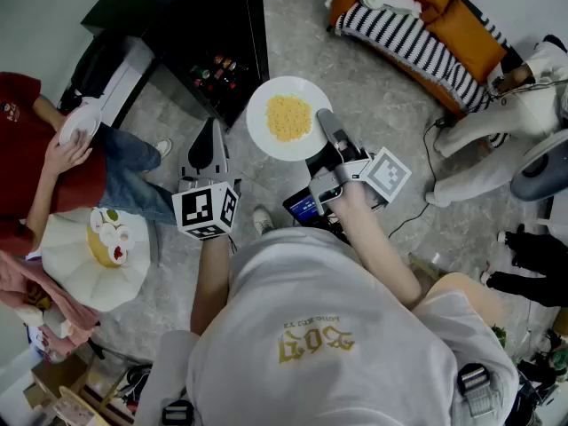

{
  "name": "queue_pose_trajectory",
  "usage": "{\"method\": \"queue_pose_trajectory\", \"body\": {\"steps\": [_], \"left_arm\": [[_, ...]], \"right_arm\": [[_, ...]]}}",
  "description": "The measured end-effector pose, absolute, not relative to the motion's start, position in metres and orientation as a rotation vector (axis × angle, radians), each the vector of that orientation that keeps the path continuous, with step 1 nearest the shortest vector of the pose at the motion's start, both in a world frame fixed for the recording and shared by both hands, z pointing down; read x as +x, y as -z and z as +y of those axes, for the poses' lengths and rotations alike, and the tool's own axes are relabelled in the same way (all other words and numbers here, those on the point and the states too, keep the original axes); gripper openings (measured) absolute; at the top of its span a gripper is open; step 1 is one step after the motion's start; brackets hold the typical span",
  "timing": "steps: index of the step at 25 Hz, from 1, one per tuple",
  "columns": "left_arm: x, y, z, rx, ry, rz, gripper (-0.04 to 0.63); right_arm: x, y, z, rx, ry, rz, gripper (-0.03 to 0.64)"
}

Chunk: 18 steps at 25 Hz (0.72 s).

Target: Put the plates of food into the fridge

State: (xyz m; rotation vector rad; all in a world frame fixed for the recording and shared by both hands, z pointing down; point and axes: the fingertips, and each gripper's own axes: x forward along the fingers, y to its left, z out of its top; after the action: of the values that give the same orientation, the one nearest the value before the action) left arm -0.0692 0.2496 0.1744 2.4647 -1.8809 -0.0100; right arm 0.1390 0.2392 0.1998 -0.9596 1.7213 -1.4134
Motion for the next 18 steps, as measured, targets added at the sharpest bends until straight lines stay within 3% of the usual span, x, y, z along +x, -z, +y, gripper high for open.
{"method": "queue_pose_trajectory", "body": {"steps": [18], "left_arm": [[-0.0645,-0.1754,0.2507,2.440,-0.004,-1.896,0.006]], "right_arm": [[0.1456,-0.2021,0.2406,-0.949,1.443,1.709,0.020]]}}
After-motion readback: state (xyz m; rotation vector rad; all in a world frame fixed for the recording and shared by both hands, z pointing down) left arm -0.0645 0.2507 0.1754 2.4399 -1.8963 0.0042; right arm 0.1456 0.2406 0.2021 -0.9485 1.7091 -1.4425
